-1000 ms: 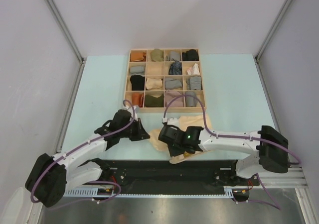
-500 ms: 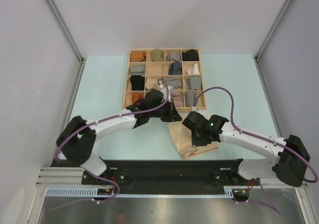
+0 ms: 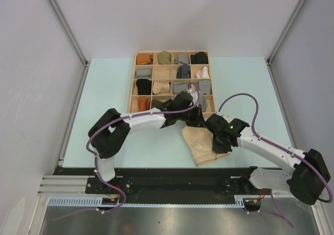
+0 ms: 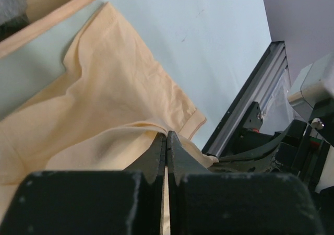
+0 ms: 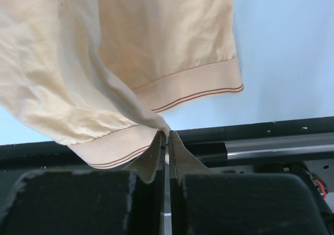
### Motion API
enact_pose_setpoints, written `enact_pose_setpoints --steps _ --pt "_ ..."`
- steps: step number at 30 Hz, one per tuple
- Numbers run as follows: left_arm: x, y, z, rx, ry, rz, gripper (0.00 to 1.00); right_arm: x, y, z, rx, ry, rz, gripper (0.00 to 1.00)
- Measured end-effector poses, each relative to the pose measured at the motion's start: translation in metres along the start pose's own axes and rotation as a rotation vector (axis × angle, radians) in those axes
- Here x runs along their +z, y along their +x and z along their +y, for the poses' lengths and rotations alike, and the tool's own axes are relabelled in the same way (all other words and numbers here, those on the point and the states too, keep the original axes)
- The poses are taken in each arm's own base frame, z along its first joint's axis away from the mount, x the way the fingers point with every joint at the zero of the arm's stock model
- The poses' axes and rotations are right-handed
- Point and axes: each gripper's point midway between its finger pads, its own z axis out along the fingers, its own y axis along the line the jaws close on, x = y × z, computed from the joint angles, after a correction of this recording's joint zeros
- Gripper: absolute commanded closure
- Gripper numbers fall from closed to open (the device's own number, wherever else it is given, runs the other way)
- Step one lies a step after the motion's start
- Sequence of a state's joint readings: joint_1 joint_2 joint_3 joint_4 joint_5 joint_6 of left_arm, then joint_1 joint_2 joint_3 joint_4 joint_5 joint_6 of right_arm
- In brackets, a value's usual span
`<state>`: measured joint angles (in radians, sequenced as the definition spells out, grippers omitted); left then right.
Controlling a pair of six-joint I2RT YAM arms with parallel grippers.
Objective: Roll the underwear
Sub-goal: Fold the underwear at the center of the board.
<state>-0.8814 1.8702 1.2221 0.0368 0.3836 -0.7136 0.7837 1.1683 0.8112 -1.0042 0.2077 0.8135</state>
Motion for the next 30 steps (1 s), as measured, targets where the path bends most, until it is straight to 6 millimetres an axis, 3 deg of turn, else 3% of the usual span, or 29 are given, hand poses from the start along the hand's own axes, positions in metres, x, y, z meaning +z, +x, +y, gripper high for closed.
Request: enact_pose_setpoints --steps 8,30 --pt "0.008 -0.002 0.006 0.013 -0.025 0.011 1.0 0.011 0.001 -0.001 -0.009 0.015 0.021 1.0" --pt "0.041 -0.009 0.008 0.028 -0.023 0.025 1.0 0.03 -0.022 -0.043 0.121 0.189 0.01 1.0"
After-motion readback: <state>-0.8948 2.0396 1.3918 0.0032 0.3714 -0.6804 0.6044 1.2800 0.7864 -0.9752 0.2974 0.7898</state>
